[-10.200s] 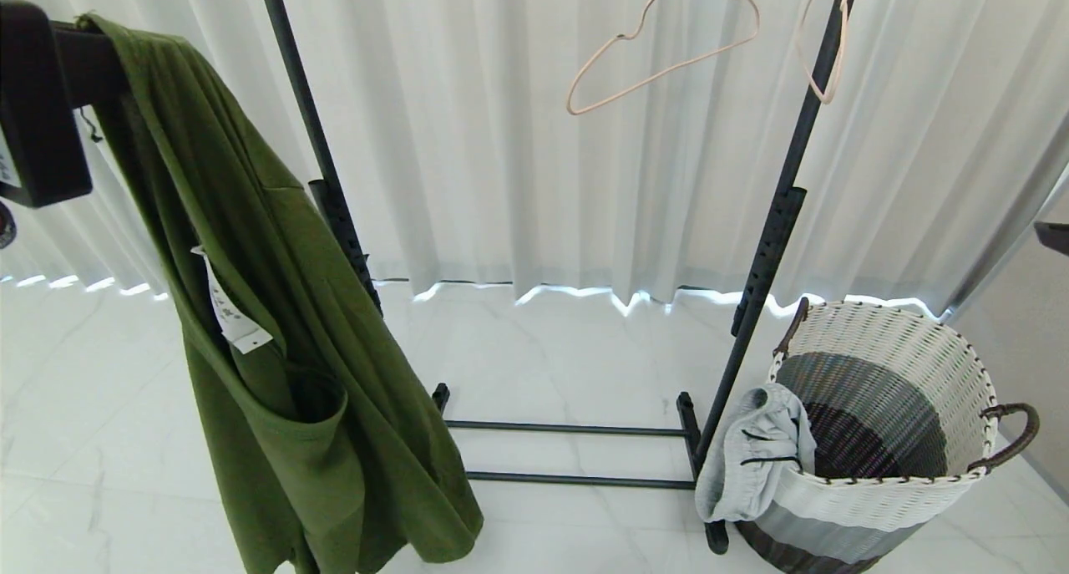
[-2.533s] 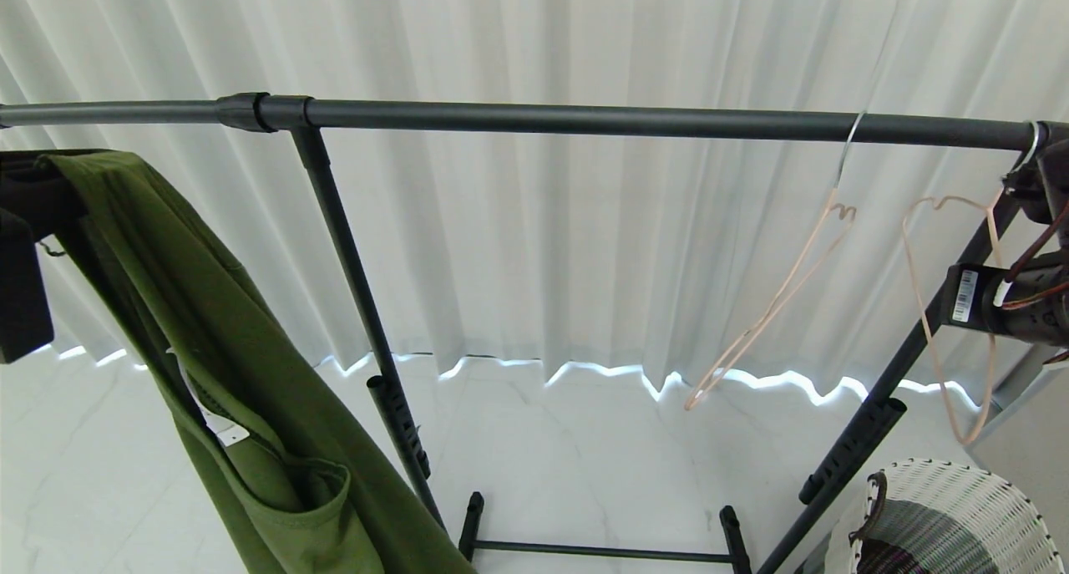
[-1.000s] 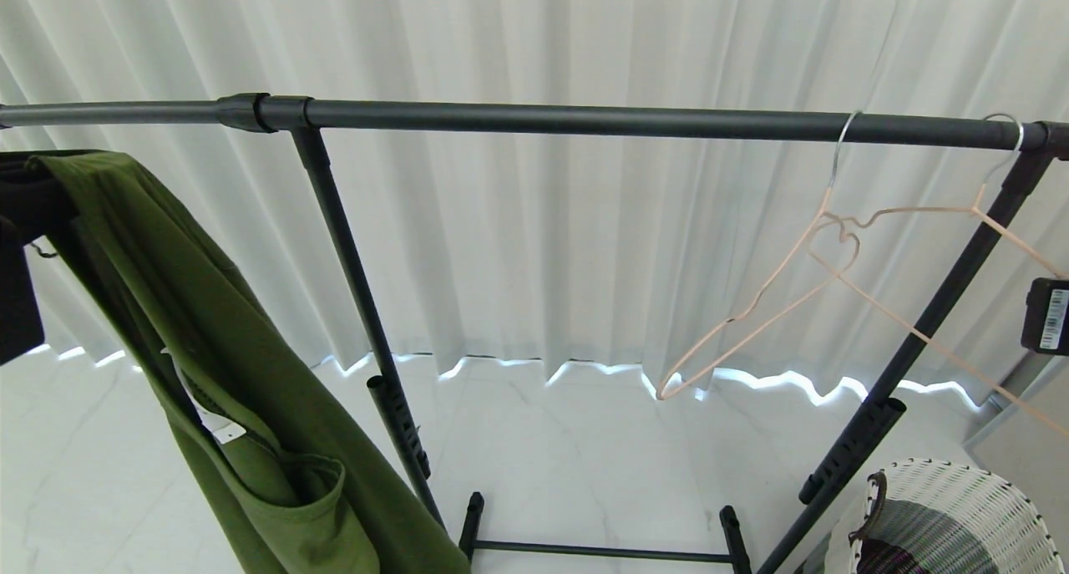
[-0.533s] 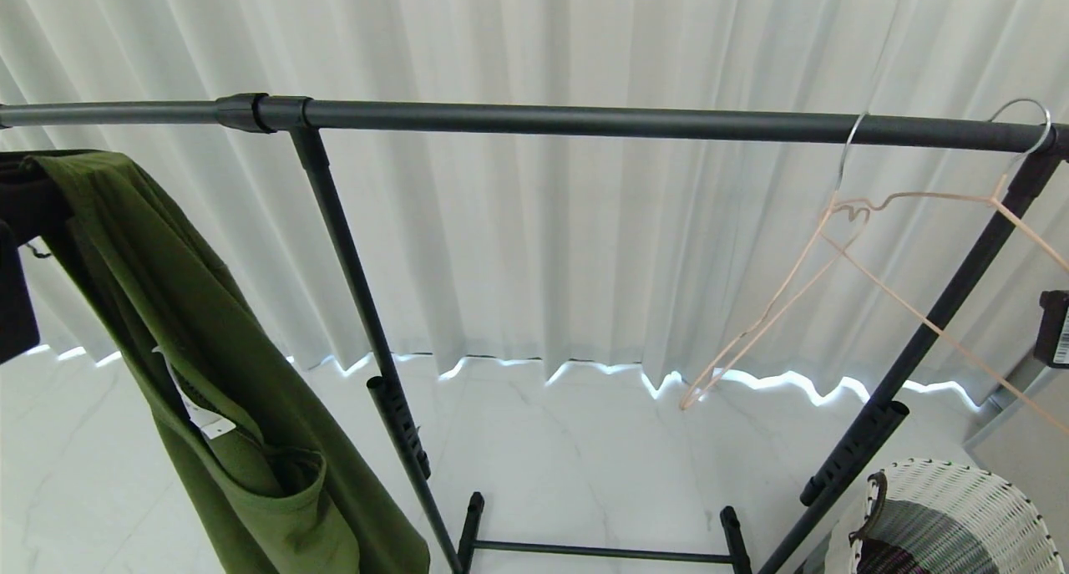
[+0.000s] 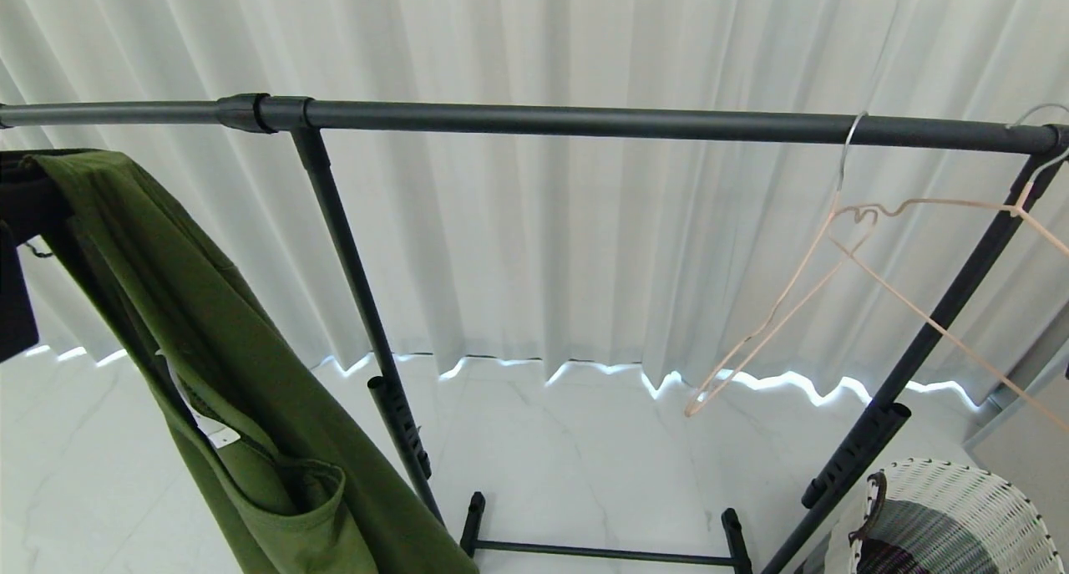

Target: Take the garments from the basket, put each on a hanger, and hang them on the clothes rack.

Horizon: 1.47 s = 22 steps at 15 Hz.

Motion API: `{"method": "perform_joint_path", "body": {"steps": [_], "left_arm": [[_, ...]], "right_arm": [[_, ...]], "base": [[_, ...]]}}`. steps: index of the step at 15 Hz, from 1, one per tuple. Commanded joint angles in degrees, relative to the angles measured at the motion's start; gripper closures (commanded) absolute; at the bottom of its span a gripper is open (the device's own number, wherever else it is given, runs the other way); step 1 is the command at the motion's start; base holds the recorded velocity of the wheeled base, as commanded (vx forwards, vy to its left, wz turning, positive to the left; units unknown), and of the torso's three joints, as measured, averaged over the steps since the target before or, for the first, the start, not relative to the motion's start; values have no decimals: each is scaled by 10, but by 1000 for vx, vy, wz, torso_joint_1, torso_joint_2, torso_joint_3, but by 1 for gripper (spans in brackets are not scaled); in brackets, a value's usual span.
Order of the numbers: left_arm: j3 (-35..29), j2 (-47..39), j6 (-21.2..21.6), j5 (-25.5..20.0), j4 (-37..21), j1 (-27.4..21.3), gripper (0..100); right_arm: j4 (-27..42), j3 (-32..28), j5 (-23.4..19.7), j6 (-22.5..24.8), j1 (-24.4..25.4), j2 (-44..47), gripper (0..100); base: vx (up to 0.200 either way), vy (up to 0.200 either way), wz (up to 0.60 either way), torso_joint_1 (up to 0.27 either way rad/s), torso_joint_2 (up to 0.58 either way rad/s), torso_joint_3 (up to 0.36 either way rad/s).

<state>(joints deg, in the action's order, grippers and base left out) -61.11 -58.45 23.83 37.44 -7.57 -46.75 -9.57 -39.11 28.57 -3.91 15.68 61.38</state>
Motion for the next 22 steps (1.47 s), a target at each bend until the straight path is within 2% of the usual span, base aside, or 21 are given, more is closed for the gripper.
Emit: {"method": "perform_joint_path", "body": {"steps": [1,2,7,11,13,22], "left_arm": [[1,-1,0,0,0,0,100],[4,-2,0,0,0,0,100],[4,0,0,0,0,0,100],[5,-2,0,0,0,0,100],[5,-1,0,0,0,0,100],[4,2,1,0,0,0,100]], "right_arm": [[-17,2,0,0,-4,12,100],[-34,3,0,3,-4,21,100],[-33,7,1,11,-7,-13,100],[-34,67,-3,58,-7,-76,100],[-33,94,-4,66,-7,-102,100],[-34,173,-3,62,-7,-111,100]], "base": [[0,0,0,0,0,0],[0,0,0,0,0,0],[0,0,0,0,0,0],[0,0,0,0,0,0],[0,0,0,0,0,0],[0,0,0,0,0,0]]}}
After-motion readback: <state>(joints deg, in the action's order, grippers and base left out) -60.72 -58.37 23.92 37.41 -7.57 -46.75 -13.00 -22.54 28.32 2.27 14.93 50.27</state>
